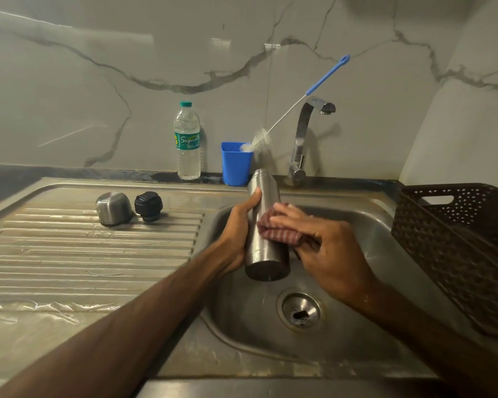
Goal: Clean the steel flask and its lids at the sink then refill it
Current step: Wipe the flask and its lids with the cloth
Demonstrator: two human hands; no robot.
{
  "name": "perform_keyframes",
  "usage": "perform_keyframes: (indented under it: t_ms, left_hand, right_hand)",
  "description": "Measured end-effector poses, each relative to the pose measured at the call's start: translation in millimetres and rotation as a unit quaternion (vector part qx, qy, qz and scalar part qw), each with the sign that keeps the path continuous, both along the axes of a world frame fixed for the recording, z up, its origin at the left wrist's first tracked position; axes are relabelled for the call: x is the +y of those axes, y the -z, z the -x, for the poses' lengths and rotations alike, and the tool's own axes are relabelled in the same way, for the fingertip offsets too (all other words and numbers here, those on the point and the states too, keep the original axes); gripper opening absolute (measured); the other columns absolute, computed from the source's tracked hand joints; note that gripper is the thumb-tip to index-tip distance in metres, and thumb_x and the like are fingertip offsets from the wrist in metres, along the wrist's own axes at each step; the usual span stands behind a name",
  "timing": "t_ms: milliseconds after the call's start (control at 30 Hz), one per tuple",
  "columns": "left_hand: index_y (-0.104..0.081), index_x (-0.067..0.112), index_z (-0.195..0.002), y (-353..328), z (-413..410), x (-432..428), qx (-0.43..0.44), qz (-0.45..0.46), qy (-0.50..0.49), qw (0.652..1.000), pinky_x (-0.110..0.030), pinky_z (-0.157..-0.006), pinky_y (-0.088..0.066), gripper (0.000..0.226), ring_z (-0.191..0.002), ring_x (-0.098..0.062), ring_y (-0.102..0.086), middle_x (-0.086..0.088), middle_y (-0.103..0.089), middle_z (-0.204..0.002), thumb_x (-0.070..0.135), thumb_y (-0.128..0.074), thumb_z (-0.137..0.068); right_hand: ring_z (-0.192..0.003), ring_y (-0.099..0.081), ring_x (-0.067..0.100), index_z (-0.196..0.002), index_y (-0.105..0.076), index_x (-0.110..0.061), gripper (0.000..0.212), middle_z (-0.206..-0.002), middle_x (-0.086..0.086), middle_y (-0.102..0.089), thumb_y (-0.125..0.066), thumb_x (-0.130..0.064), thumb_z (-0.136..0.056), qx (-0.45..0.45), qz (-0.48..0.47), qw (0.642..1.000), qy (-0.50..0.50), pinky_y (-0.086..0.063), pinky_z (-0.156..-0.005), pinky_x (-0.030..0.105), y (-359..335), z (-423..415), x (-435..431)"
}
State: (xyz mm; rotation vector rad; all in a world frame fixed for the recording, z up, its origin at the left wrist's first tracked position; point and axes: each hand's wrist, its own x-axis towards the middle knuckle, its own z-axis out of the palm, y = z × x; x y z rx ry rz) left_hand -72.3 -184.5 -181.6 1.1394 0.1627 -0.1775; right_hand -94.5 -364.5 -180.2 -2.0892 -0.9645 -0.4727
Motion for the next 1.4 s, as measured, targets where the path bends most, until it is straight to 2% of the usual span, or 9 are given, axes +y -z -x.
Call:
perform_keyframes:
  t_ms: [167, 367, 533, 667, 767, 867, 1033, 1200, 1400]
  left_hand:
    - [-0.064, 0.004, -0.111, -0.2, 2.2, 5.9, 0.021, 0.002, -0.006, 1.0, -0.038, -0.074, -0.06, 0.06, -0.071, -0.024, -0.075, -0.013, -0.077, -0.081, 0.061, -0.045, -0.101]
    - [-0.06, 0.003, -0.13, -3.3, 2.1, -2.2, 0.04, 0.0, -0.046, 0.998, -0.03, -0.053, -0.059, 0.065, -0.068, -0.025, -0.071, -0.017, -0.073, -0.094, 0.06, -0.049, -0.1]
    - [-0.066, 0.002, -0.114, 0.9, -3.4, 8.7, 0.039, 0.002, -0.056, 0.998, -0.035, -0.066, -0.058, 0.063, -0.069, -0.025, -0.074, -0.015, -0.077, -0.083, 0.06, -0.044, -0.101]
    - [-0.062, 0.005, -0.128, -0.8, 2.1, -4.8, 0.036, -0.013, -0.058, 0.998, -0.032, -0.054, -0.059, 0.062, -0.069, -0.025, -0.073, -0.016, -0.075, -0.094, 0.059, -0.05, -0.099]
    - [-0.065, 0.005, -0.119, -1.2, 2.2, -6.1, 0.029, -0.016, -0.038, 0.999, -0.03, -0.049, -0.058, 0.058, -0.062, -0.023, -0.073, -0.014, -0.076, -0.083, 0.057, -0.048, -0.101]
    - [-0.068, 0.006, -0.113, -0.6, 2.5, -5.1, 0.026, -0.009, -0.021, 0.999, -0.03, -0.051, -0.059, 0.058, -0.064, -0.023, -0.073, -0.013, -0.077, -0.081, 0.058, -0.044, -0.103]
    - [-0.064, 0.007, -0.129, -0.7, 7.7, -17.8, 0.012, -0.026, -0.009, 1.0, -0.033, -0.058, -0.06, 0.062, -0.07, -0.025, -0.074, -0.017, -0.075, -0.092, 0.06, -0.052, -0.098]
    - [-0.068, 0.007, -0.123, -2.8, 7.2, -10.0, 0.01, -0.017, 0.003, 1.0, -0.031, -0.056, -0.059, 0.062, -0.068, -0.022, -0.074, -0.012, -0.077, -0.088, 0.061, -0.049, -0.099]
    - [-0.061, 0.001, -0.133, 0.2, 10.5, -23.4, -0.009, -0.041, 0.04, 0.998, -0.042, -0.083, -0.059, 0.074, -0.087, -0.032, -0.071, -0.025, -0.073, -0.11, 0.063, -0.061, -0.093]
  right_hand:
    - [-0.152, -0.034, 0.019, -0.142, -0.059, -0.012, 0.063, -0.155, 0.003, -0.05, -0.061, 0.015, -0.085, -0.054, 0.063, 0.988, -0.134, -0.032, -0.123, 0.04, 17.9, 17.8, -7.3]
    - [-0.145, -0.045, 0.014, -0.143, -0.058, -0.013, 0.06, -0.152, 0.002, -0.053, -0.063, 0.014, -0.089, -0.03, 0.0, 0.998, -0.056, -0.041, -0.118, 0.042, 10.1, -9.9, -4.6]
    - [-0.148, -0.041, 0.023, -0.14, -0.061, -0.006, 0.067, -0.152, 0.007, -0.053, -0.063, 0.024, -0.08, -0.053, 0.046, 0.987, -0.147, -0.037, -0.121, 0.043, 15.6, -2.0, -13.1]
    - [-0.143, -0.048, 0.014, -0.142, -0.06, -0.011, 0.053, -0.15, 0.003, -0.055, -0.057, 0.005, -0.091, -0.028, -0.011, 0.998, -0.055, -0.041, -0.118, 0.042, 11.6, -20.9, -6.7]
    - [-0.145, -0.045, 0.018, -0.141, -0.06, -0.011, 0.059, -0.151, 0.005, -0.054, -0.063, 0.015, -0.088, -0.026, 0.014, 0.997, -0.072, -0.039, -0.12, 0.043, 14.0, -20.3, -9.3]
    - [-0.147, -0.043, 0.019, -0.14, -0.061, -0.009, 0.066, -0.15, 0.007, -0.054, -0.063, 0.023, -0.082, -0.047, 0.029, 0.993, -0.108, -0.037, -0.121, 0.04, 14.8, -19.0, -12.5]
    - [-0.141, -0.05, 0.016, -0.145, -0.057, -0.011, 0.057, -0.15, 0.003, -0.053, -0.062, 0.008, -0.092, -0.034, -0.01, 0.999, 0.009, -0.039, -0.118, 0.032, 9.9, -34.9, -13.0]
    - [-0.143, -0.048, 0.024, -0.141, -0.061, -0.009, 0.069, -0.149, 0.008, -0.055, -0.069, 0.018, -0.078, -0.105, 0.053, 0.99, -0.072, -0.041, -0.118, 0.038, 16.6, -22.3, -15.5]
    - [-0.136, -0.056, 0.019, -0.141, -0.06, -0.009, 0.062, -0.146, 0.005, -0.057, -0.065, 0.013, -0.084, -0.09, -0.021, 0.992, 0.082, -0.047, -0.112, 0.04, 8.5, -43.4, -20.9]
